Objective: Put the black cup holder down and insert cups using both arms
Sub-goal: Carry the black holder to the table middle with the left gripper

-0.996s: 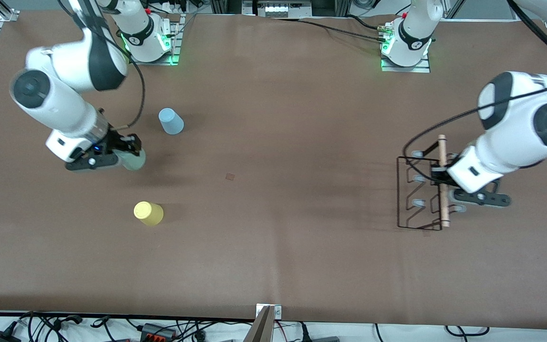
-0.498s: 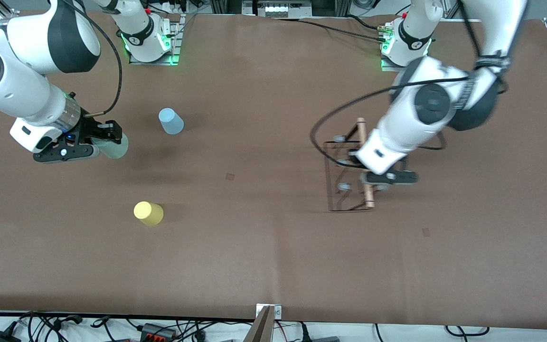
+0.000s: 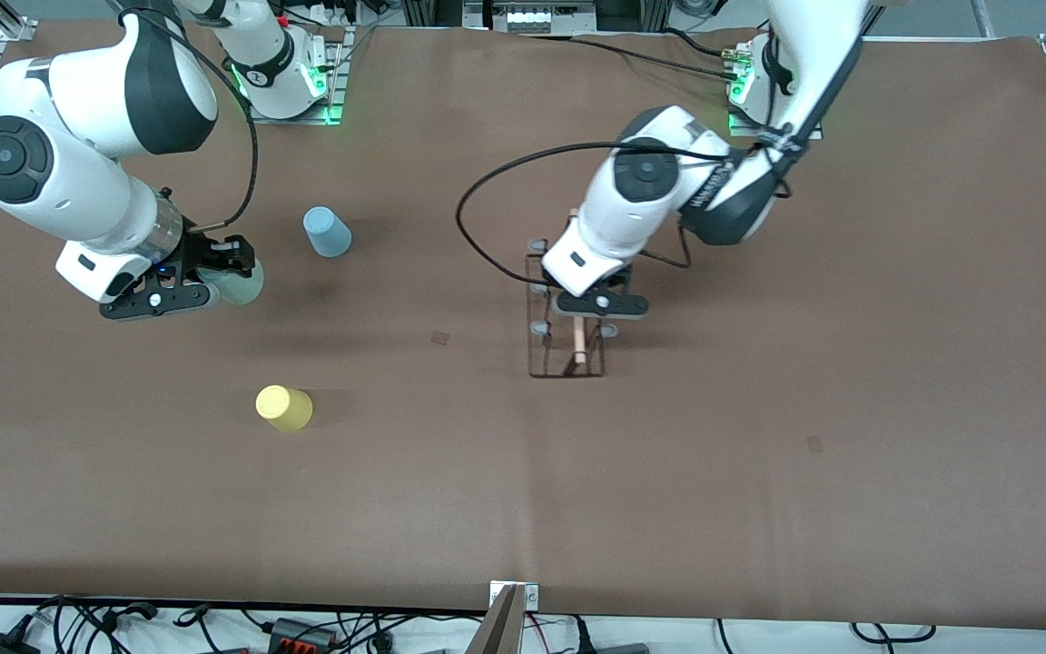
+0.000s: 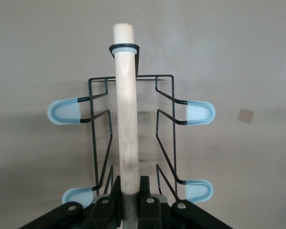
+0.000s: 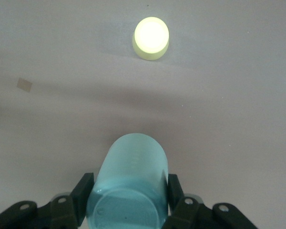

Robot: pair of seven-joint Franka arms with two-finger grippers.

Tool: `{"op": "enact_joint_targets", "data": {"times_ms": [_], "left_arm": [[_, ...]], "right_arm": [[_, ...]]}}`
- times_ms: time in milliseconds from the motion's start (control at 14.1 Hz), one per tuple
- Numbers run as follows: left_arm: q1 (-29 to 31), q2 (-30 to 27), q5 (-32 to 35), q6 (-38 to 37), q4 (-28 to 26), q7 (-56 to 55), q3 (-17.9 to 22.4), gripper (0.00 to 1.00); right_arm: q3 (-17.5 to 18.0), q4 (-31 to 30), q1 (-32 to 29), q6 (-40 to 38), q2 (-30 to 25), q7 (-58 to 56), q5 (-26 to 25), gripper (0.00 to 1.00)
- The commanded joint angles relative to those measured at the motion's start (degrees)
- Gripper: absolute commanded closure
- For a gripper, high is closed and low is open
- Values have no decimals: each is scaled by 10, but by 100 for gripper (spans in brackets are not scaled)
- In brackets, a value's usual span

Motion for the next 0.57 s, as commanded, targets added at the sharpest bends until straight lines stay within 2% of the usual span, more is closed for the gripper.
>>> {"op": "enact_joint_targets", "data": {"times_ms": [0,213,356,498], "left_arm": [[-21,4,10,-5,16,-17,6,99],[-39,14,37,1,15,-22,6,99],[-41,20,75,3,14,-47,3,99],[-50,26,82,3,14,-51,3,98]], "right_arm": [[1,9,7,-10,1,0,7,93],[1,12,26,-9,-1,9,8,93],[1,12,43,-9,0,68,8,93],[2,12,69,-7,2,112,12,93]]}}
